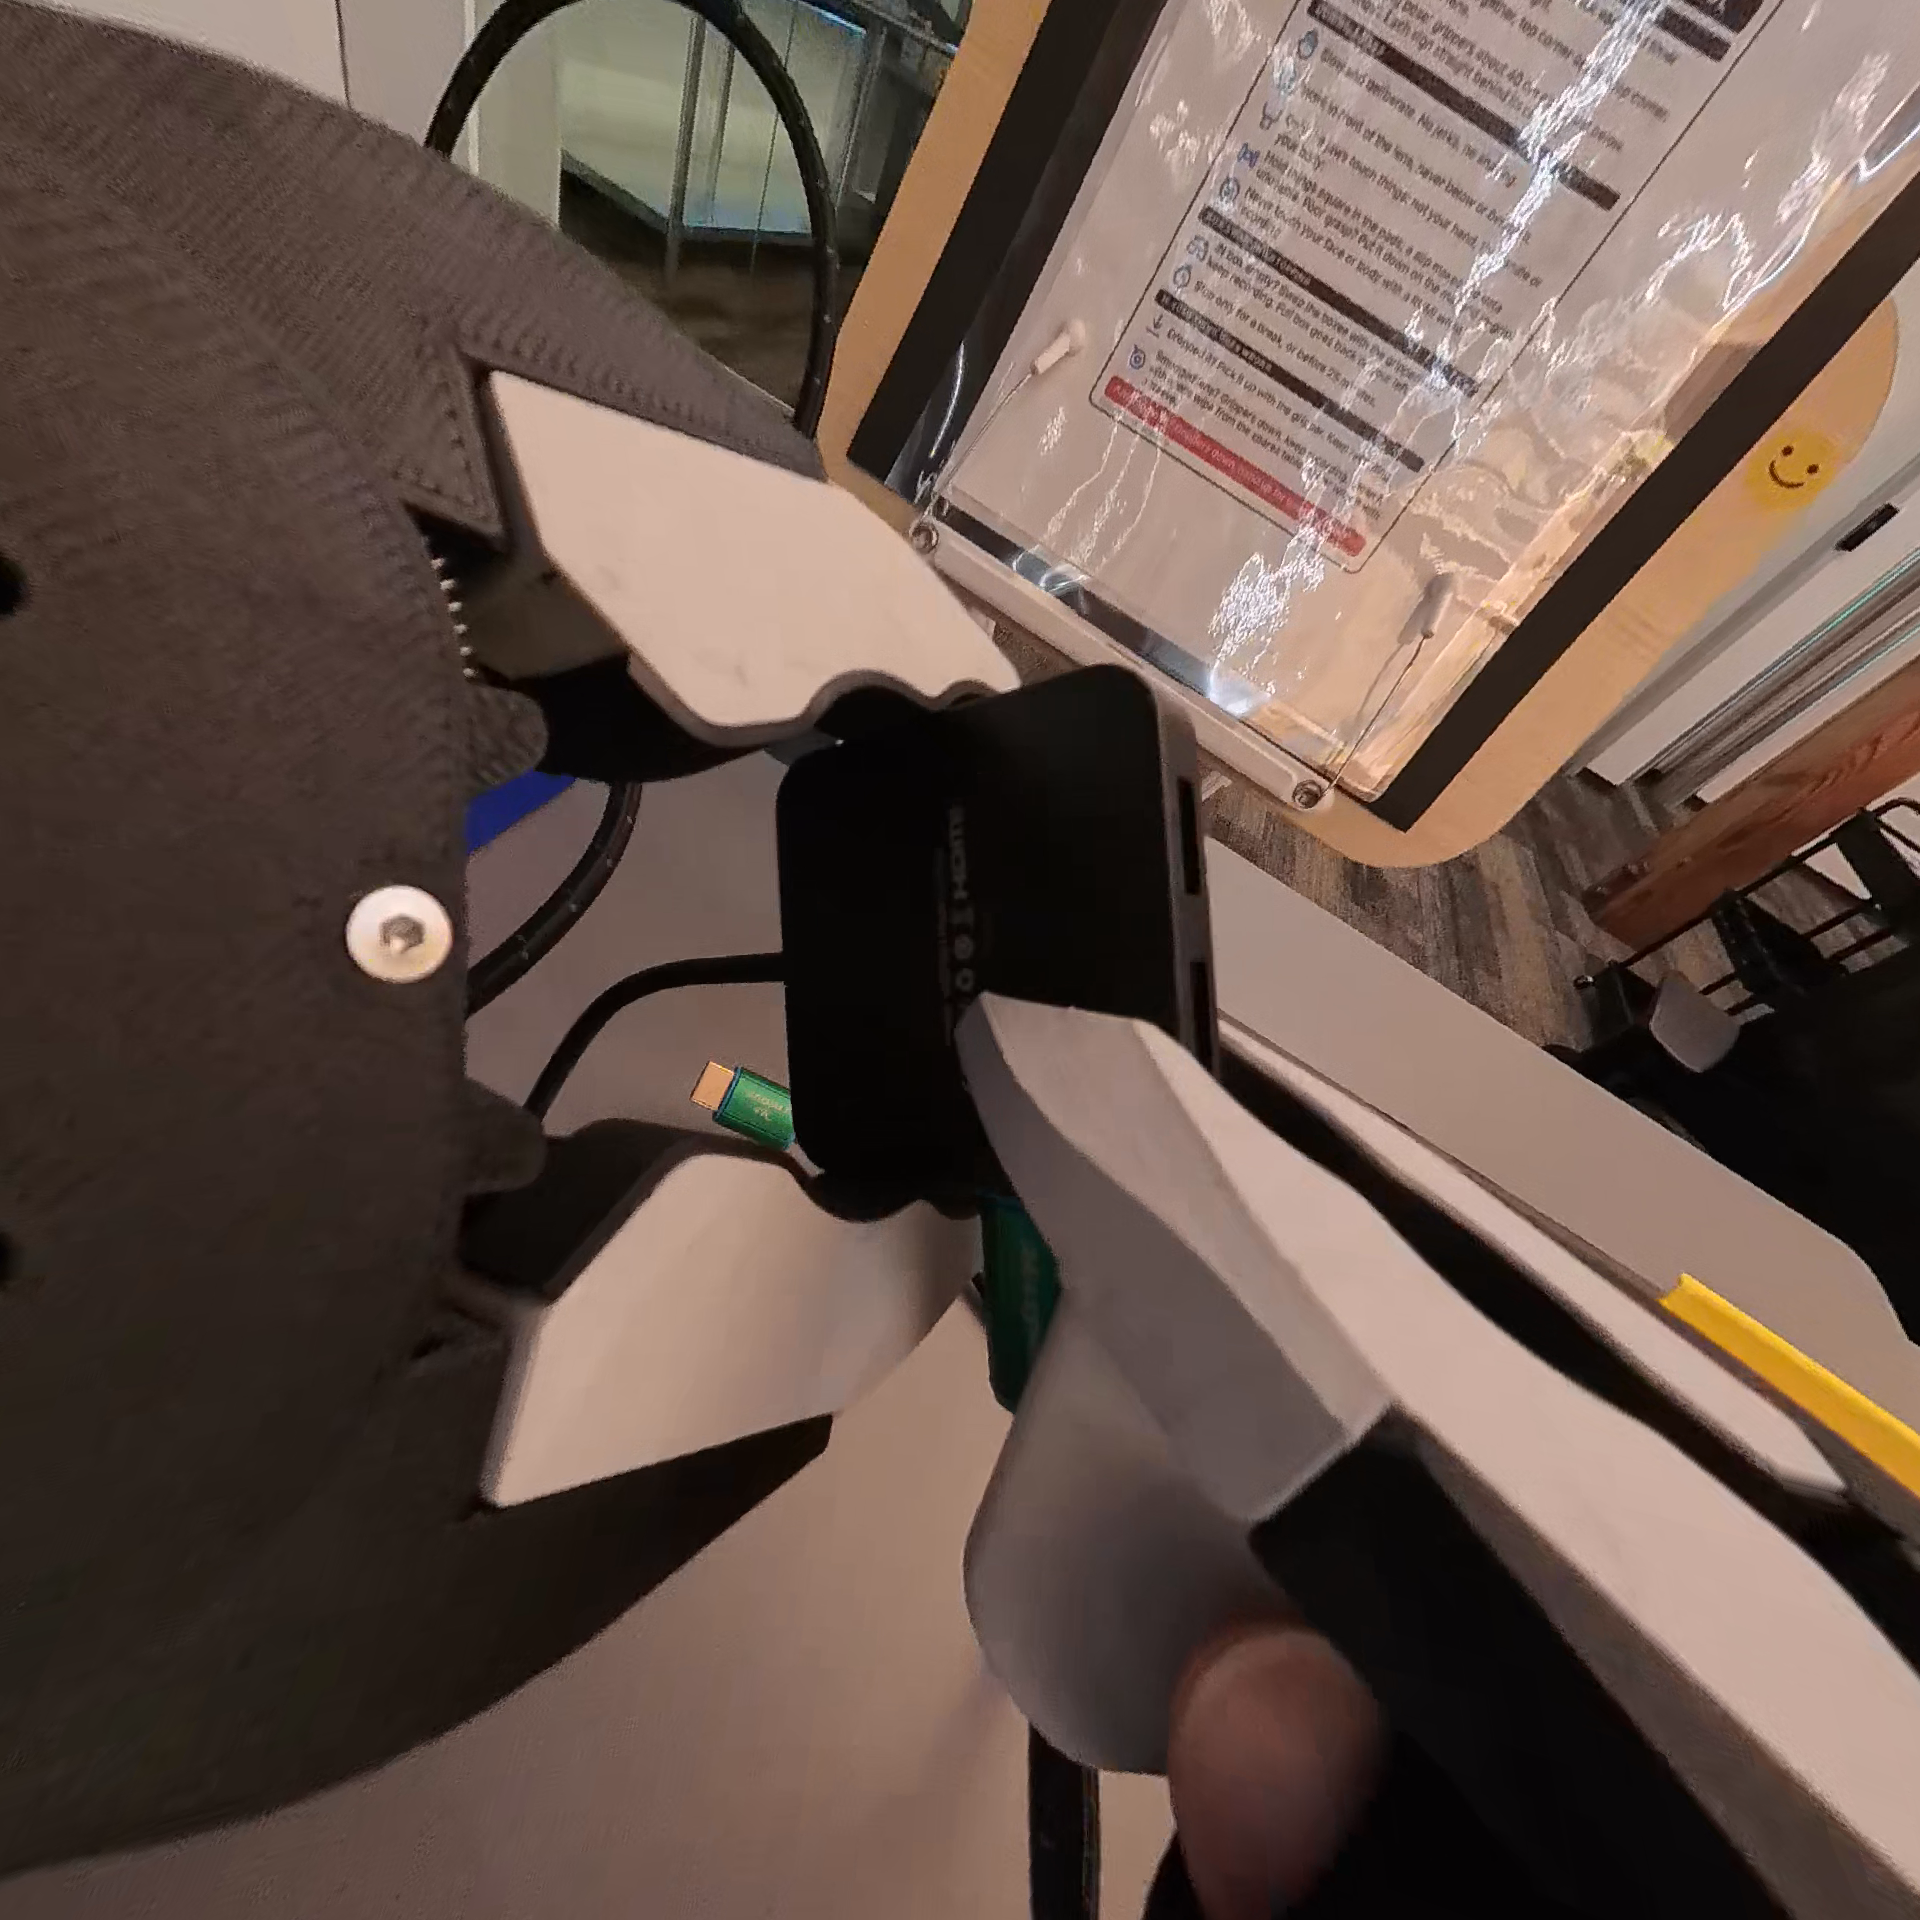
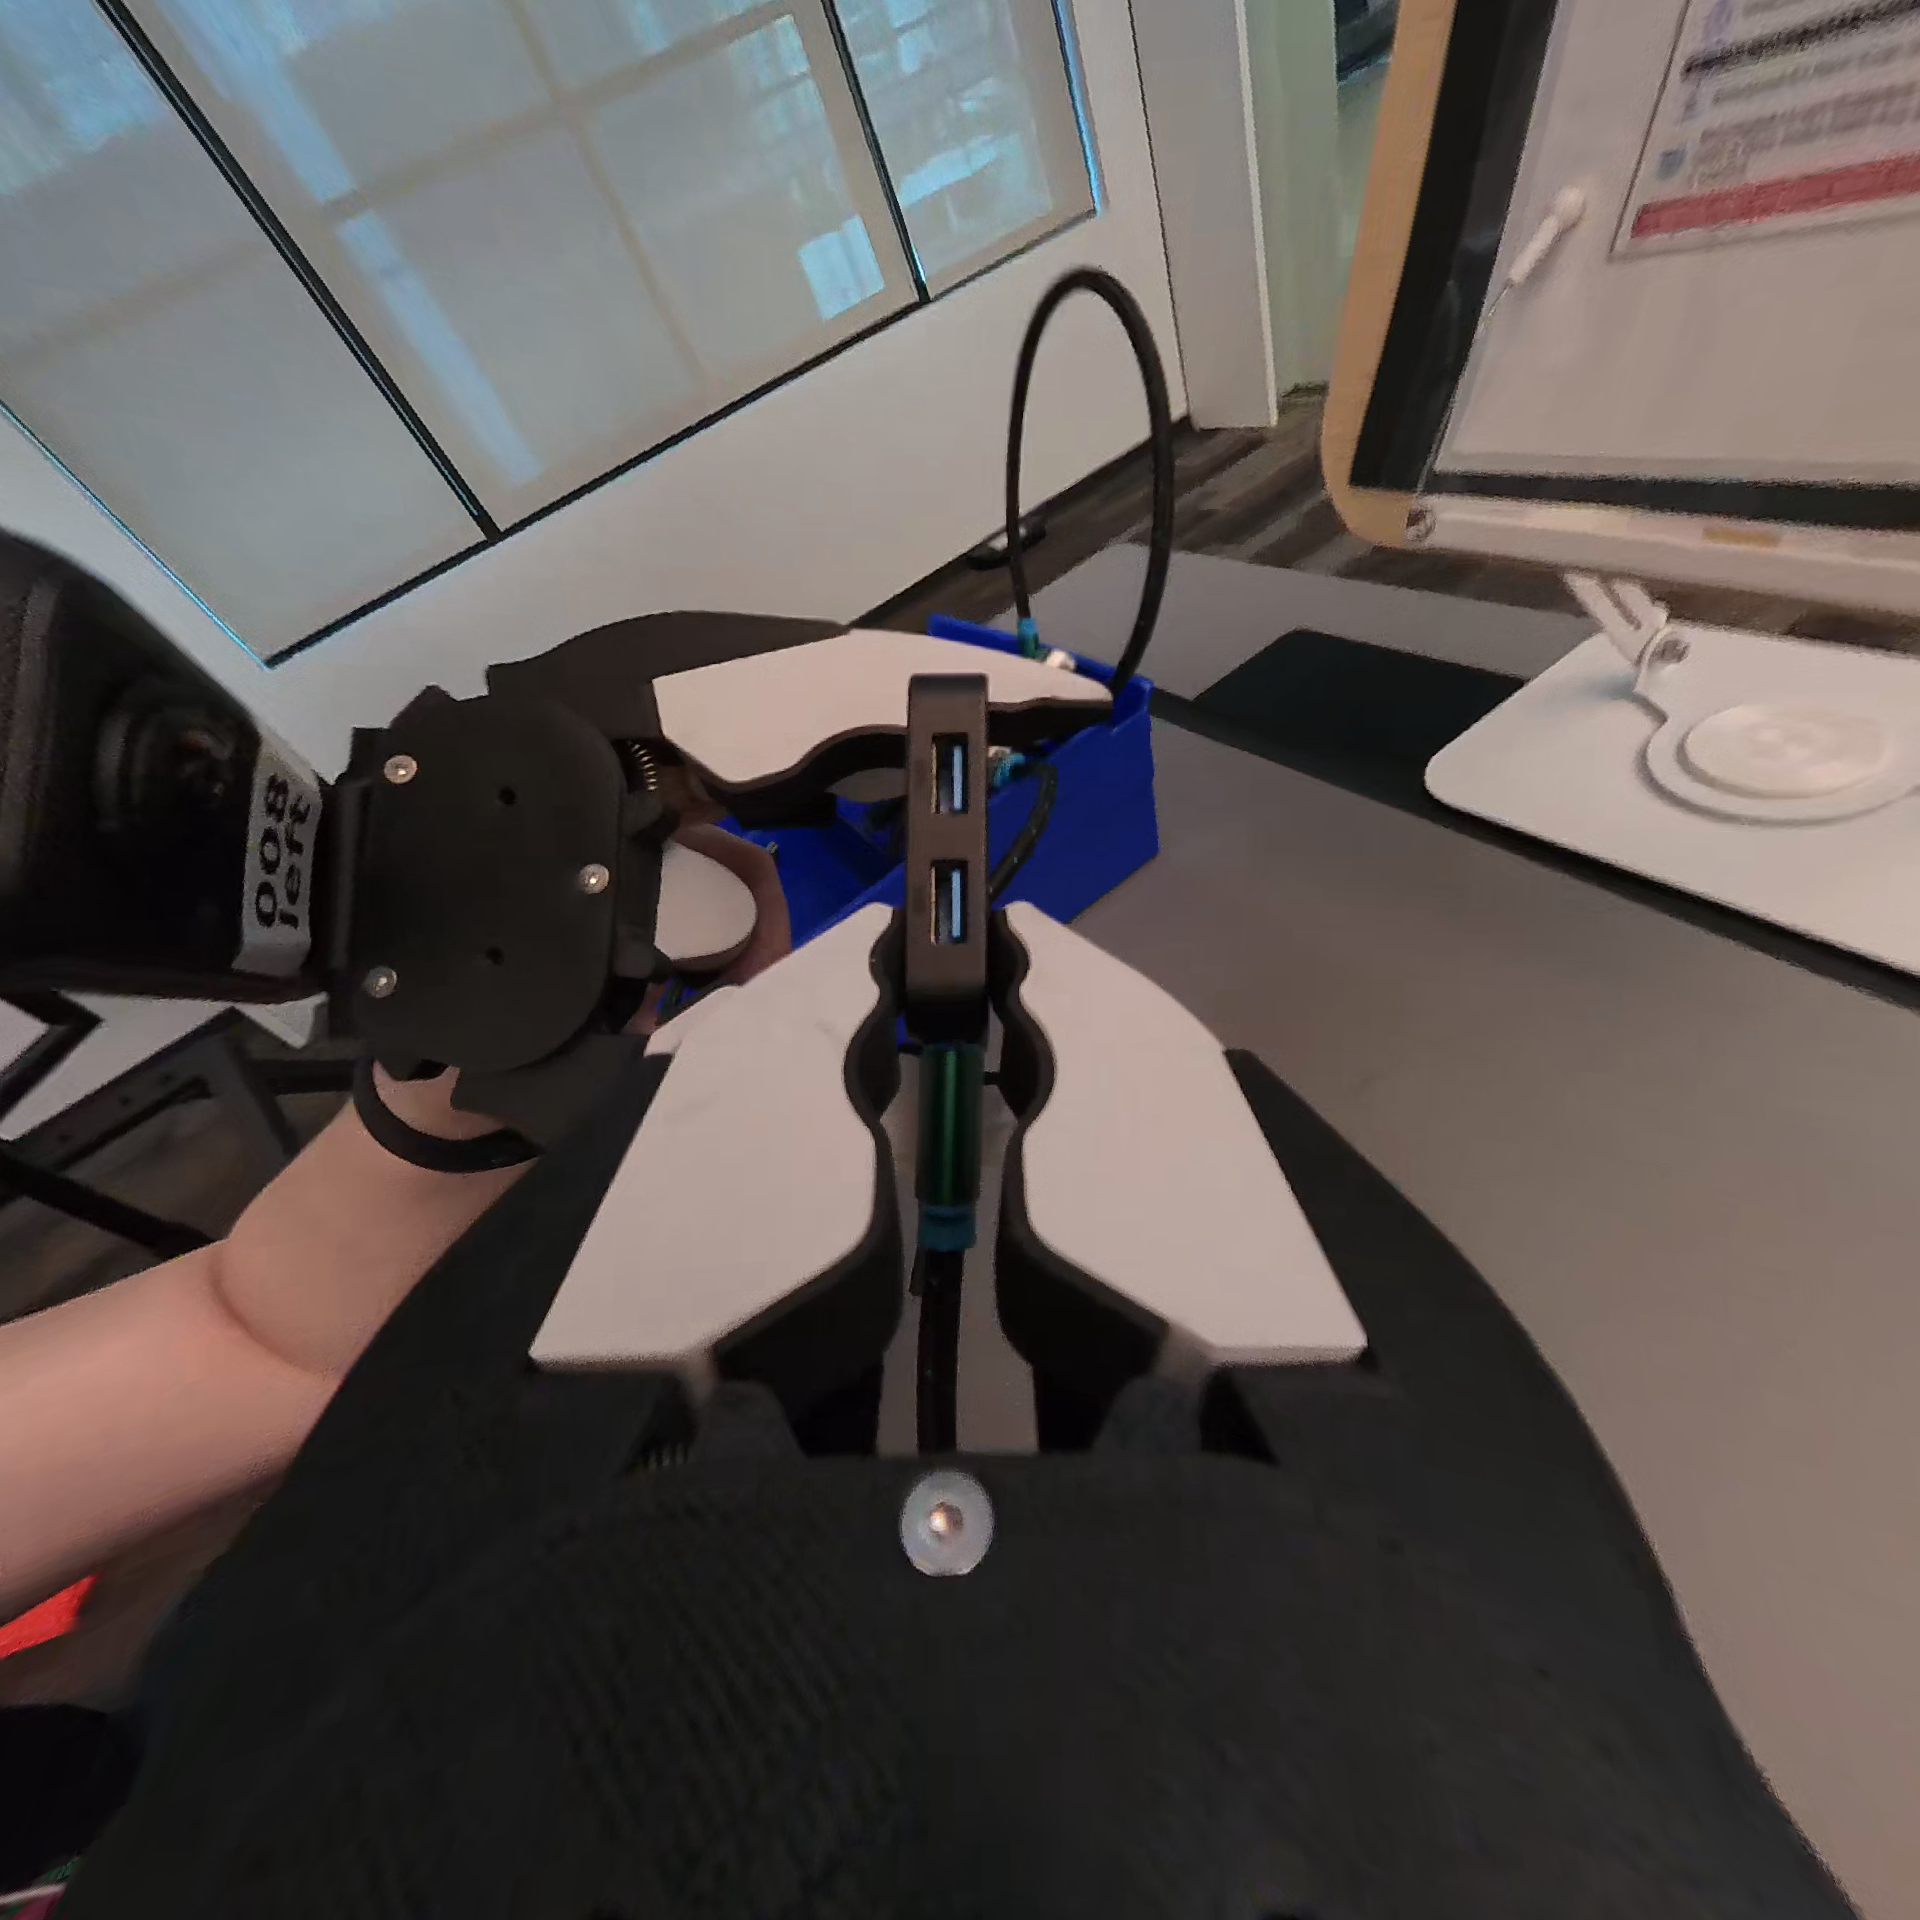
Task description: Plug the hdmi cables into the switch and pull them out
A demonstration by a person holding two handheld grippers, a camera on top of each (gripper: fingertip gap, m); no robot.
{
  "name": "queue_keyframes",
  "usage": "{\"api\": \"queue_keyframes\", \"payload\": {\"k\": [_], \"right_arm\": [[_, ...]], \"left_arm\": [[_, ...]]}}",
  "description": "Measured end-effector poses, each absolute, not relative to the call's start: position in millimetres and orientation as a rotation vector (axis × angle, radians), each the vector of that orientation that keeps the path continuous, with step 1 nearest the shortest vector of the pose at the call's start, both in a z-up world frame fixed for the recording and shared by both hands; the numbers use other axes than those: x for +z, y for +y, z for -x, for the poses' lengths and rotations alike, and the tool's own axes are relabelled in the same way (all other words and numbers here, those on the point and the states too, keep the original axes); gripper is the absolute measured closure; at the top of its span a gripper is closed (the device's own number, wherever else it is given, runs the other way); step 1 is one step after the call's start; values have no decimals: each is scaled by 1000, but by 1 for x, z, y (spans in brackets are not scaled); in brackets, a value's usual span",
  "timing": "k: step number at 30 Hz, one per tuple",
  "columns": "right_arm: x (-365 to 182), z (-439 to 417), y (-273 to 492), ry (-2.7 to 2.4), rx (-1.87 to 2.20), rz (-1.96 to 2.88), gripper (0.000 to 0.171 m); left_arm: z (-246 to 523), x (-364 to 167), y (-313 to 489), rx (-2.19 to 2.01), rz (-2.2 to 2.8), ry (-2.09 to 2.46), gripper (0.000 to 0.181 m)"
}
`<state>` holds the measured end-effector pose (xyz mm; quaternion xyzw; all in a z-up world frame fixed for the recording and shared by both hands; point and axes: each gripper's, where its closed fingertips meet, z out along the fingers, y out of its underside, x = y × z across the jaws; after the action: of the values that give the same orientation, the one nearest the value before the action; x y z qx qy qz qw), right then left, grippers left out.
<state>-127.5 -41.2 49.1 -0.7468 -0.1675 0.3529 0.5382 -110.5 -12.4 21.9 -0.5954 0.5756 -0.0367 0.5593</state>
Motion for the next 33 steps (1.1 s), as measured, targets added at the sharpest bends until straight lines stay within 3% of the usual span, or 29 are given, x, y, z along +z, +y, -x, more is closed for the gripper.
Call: {"api": "queue_keyframes", "payload": {"k": [1,5,11,17,27,31,33], "right_arm": [[54,128,-42,-419,821,1743,155],[78,129,-52,-533,735,1593,140],[131,113,-76,-470,415,1213,137],[122,132,-77,-490,451,1288,136],[131,132,-85,-520,584,1245,138],[129,140,-90,-548,622,1226,159],[130,141,-94,-556,618,1190,159]], "left_arm": [[110,26,-12,-97,1395,1336,99],[114,53,-10,-141,1346,1232,99],[147,104,-3,-175,1273,982,100],[158,126,-10,-127,1175,945,102],[149,144,-39,-102,976,947,101],[147,148,-47,-76,908,937,101],[147,150,-49,-69,887,934,101]]}}
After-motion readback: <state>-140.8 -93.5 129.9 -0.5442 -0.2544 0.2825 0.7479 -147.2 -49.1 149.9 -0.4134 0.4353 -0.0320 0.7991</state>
